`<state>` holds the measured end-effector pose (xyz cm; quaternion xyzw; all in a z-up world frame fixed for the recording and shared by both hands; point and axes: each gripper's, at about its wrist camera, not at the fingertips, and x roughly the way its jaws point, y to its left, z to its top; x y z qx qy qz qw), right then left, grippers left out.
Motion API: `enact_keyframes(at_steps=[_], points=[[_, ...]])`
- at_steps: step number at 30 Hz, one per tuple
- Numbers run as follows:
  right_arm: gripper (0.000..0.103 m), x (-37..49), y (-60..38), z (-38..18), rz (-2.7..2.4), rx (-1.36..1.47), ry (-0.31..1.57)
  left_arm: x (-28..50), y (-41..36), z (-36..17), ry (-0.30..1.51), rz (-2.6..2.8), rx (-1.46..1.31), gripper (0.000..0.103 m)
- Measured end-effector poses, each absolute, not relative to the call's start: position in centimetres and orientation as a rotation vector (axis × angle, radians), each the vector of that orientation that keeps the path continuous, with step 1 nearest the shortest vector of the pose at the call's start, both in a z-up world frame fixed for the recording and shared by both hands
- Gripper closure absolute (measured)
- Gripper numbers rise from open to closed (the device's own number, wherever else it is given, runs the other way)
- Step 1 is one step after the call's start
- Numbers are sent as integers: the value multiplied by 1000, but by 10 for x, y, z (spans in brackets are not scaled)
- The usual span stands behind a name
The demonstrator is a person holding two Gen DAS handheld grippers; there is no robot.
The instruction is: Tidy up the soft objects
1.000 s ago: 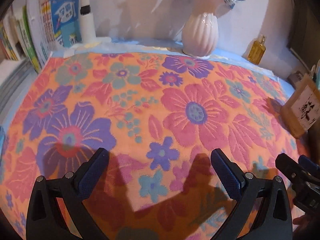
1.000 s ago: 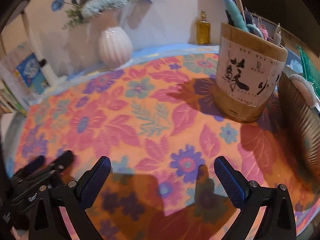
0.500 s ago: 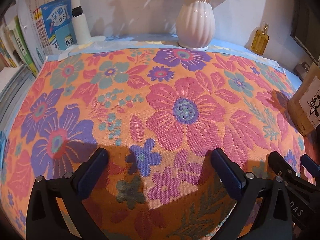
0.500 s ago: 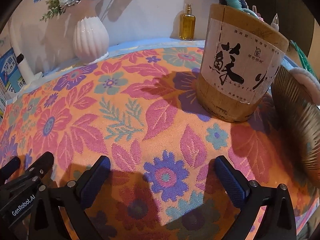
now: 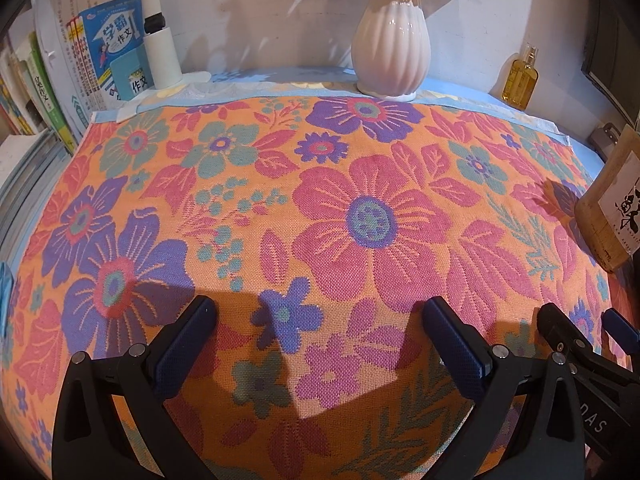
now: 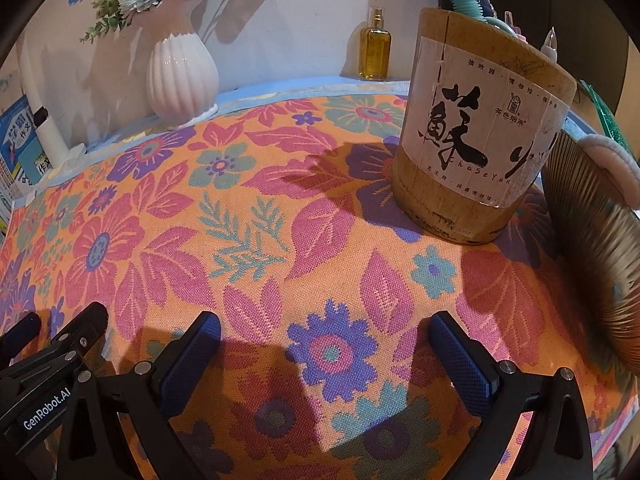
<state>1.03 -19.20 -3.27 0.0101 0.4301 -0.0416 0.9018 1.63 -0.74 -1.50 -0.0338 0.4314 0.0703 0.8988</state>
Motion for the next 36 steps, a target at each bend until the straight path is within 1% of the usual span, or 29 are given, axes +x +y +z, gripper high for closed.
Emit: enact_keyframes(at_steps=[36], points=[[0, 10, -192, -33, -87, 21, 888, 15, -6, -15, 891, 139, -78, 0]])
